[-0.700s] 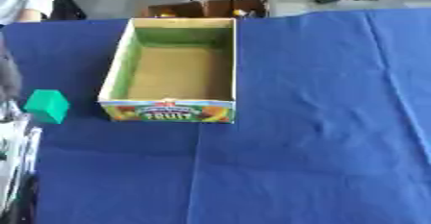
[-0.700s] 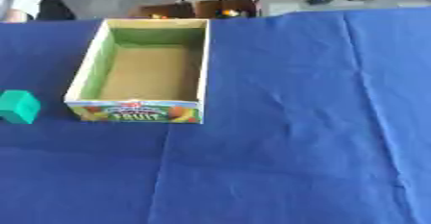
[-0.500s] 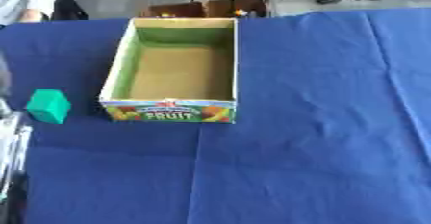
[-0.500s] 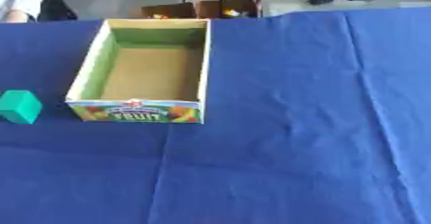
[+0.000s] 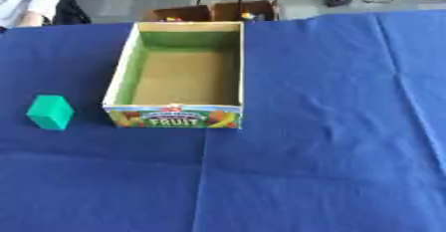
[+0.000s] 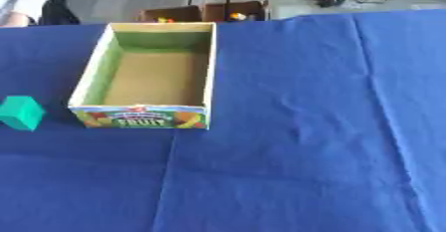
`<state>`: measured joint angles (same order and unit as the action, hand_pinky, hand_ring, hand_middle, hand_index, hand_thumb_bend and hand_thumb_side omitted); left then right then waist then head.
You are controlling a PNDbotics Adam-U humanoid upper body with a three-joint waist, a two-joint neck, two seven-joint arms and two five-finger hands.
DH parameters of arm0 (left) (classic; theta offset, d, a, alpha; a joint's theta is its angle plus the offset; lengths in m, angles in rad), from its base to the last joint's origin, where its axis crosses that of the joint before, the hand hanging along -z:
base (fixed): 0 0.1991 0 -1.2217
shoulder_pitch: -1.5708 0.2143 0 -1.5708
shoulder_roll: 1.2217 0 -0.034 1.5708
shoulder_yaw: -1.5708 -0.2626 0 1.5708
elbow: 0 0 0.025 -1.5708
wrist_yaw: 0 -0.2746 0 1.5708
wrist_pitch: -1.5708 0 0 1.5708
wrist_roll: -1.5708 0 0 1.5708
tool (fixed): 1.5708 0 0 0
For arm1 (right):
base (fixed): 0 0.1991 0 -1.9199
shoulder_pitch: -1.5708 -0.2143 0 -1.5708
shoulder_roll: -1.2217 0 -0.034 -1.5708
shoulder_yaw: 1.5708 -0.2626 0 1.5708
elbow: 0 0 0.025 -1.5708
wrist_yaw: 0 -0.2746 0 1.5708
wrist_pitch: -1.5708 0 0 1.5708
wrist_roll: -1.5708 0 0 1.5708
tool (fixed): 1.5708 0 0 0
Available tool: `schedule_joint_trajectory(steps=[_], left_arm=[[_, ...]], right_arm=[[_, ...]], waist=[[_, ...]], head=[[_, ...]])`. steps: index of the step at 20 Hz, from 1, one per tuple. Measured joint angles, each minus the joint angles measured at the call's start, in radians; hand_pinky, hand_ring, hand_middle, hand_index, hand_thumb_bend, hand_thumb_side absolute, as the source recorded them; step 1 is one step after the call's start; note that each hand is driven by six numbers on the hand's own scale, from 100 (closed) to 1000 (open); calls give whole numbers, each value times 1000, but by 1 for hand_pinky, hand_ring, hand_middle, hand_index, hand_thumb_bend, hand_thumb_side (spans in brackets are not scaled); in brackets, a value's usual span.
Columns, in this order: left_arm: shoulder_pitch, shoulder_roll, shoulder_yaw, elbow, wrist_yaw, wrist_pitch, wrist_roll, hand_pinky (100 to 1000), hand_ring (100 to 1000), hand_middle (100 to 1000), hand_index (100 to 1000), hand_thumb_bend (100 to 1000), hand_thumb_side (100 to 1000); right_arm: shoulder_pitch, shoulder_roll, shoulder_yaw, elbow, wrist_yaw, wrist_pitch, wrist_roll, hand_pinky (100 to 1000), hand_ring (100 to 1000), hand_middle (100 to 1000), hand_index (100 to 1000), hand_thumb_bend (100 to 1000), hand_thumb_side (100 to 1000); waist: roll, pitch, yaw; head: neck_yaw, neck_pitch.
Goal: Pick up objects on the table and place them in the box.
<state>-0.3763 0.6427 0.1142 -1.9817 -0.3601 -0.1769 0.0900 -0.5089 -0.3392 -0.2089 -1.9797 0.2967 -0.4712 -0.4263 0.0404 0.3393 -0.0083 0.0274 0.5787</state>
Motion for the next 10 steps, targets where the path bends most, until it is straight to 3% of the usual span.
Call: schedule_joint_trajectory(steps=[2,6,10], left_arm=[[12,54,-7,0,-44,31,-70,829,909,923,1000,100,833],[16,156,-20,14,-121,55,-259,861,928,931,1000,185,823],[-6,244,-37,68,-160,24,-469,917,966,966,1000,381,882]], right_arm=[[0,-1,0,0,0,0,1,704,709,525,708,100,793],[4,-1,1,0,-1,0,3,704,709,524,708,100,793],[7,-5,6,0,-2,1,8,704,708,523,706,100,794]], waist=[[0,-1,-2],[2,-9,-5],[4,-12,-10]], head=[[0,0],[0,0],[0,0]])
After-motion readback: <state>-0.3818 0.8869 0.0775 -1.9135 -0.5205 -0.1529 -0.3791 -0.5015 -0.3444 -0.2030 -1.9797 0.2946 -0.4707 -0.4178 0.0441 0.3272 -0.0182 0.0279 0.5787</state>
